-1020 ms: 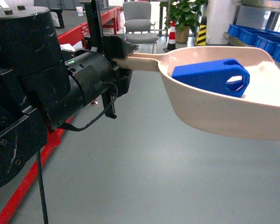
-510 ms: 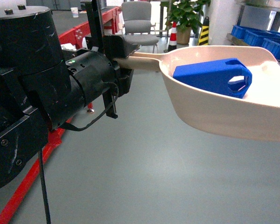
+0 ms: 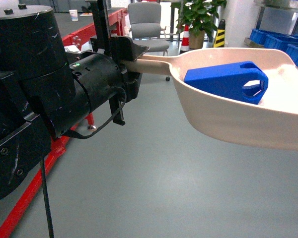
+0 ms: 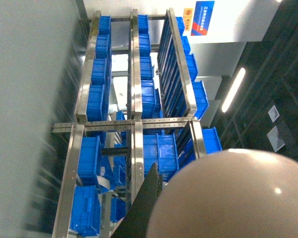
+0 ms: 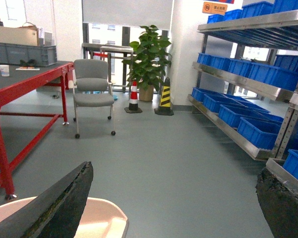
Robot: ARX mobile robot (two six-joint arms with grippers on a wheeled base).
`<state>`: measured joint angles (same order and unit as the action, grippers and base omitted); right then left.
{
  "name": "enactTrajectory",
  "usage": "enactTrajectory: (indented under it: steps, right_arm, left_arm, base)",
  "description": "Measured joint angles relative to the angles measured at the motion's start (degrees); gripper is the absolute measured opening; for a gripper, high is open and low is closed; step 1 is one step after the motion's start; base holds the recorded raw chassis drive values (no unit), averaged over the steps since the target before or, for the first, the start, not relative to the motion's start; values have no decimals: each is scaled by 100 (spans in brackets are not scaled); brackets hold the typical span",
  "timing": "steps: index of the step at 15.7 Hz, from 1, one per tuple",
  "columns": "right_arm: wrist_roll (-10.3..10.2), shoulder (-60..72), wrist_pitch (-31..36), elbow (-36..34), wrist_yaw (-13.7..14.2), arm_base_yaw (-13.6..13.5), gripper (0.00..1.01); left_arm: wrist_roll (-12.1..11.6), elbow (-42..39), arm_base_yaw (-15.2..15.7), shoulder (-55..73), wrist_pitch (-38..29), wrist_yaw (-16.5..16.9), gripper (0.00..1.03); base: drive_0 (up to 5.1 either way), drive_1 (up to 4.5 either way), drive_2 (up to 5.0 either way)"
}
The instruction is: Place part in tray to right shelf
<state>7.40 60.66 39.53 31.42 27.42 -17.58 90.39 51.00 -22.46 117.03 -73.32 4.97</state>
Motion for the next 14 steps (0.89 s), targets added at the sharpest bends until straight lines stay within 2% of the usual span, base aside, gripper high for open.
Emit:
enactTrajectory:
  steps: [14]
  right_arm:
    - [0,0,26,0,-2,0,98]
  left_arm:
    - [-22,0,4,0,-17,15,13]
  base:
    - [-3,430,-437]
